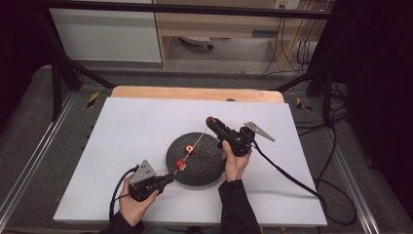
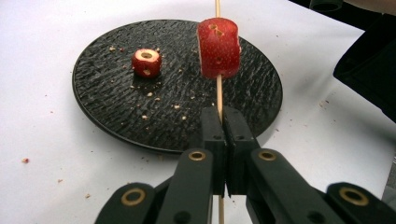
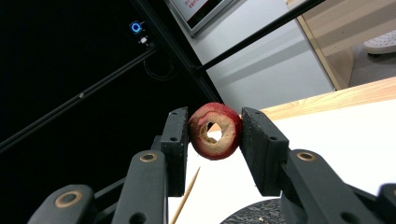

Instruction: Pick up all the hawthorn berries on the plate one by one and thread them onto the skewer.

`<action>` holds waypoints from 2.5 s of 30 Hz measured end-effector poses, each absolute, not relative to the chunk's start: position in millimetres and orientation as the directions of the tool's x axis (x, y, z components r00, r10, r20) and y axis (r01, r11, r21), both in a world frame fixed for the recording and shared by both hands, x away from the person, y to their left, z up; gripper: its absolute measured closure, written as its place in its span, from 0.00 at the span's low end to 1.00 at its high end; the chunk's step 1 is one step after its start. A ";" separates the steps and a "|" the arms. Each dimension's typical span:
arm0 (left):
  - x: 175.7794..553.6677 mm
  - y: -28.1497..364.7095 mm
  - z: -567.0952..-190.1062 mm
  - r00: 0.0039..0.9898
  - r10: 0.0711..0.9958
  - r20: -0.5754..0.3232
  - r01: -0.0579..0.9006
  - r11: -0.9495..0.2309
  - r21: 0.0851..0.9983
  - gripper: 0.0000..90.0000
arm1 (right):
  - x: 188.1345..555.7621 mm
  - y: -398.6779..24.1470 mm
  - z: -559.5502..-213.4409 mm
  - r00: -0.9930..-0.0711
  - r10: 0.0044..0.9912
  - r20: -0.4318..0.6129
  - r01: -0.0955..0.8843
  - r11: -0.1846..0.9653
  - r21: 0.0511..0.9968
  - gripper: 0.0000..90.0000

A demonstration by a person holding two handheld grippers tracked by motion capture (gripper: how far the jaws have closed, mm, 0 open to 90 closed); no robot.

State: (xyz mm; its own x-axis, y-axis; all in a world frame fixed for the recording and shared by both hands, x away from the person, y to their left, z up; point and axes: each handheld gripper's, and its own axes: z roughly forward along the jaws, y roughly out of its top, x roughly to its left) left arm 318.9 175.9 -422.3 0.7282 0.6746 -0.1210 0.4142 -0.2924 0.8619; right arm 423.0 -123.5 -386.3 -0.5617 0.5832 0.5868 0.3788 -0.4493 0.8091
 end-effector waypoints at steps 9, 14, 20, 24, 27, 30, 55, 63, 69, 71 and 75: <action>319.6 176.4 -423.0 0.725 0.678 -0.124 0.418 -0.289 0.861 0.98 | 423.2 -121.4 -389.3 -0.560 0.584 0.587 0.380 -0.449 0.809 0.70; 320.2 173.7 -423.3 0.720 0.682 -0.128 0.422 -0.285 0.861 0.98 | 422.4 -119.9 -390.9 -0.562 0.579 0.591 0.384 -0.450 0.806 0.70; 320.5 170.4 -423.5 0.710 0.692 -0.131 0.425 -0.273 0.863 0.98 | 421.7 -118.7 -392.3 -0.562 0.574 0.595 0.389 -0.452 0.803 0.70; 320.2 167.5 -423.1 0.704 0.697 -0.135 0.423 -0.259 0.868 0.98 | 421.7 -118.3 -392.8 -0.560 0.572 0.599 0.389 -0.456 0.800 0.70; 320.5 164.6 -422.1 0.697 0.704 -0.139 0.425 -0.249 0.870 0.98 | 421.8 -118.0 -393.3 -0.561 0.571 0.600 0.390 -0.457 0.800 0.70; 321.3 161.0 -420.8 0.693 0.707 -0.142 0.428 -0.246 0.870 0.98 | 421.6 -117.3 -394.1 -0.560 0.566 0.605 0.395 -0.460 0.795 0.70; 323.6 150.3 -417.7 0.658 0.738 -0.151 0.450 -0.224 0.864 0.99 | 419.7 -112.9 -400.1 -0.560 0.559 0.612 0.417 -0.448 0.790 0.71; 331.2 142.4 -413.0 0.657 0.737 -0.157 0.449 -0.216 0.867 0.99 | 417.1 -111.5 -401.4 -0.565 0.552 0.613 0.426 -0.442 0.790 0.71; 336.8 140.1 -411.3 0.659 0.735 -0.159 0.447 -0.213 0.869 0.99 | 413.4 -110.9 -401.7 -0.576 0.549 0.606 0.428 -0.429 0.795 0.71; 338.6 139.6 -410.1 0.660 0.733 -0.162 0.446 -0.209 0.870 0.99 | 411.8 -109.7 -402.8 -0.575 0.546 0.609 0.438 -0.424 0.793 0.71; 342.1 138.6 -407.8 0.662 0.733 -0.159 0.444 -0.211 0.871 0.99 | 409.4 -107.9 -405.7 -0.579 0.548 0.604 0.444 -0.409 0.797 0.71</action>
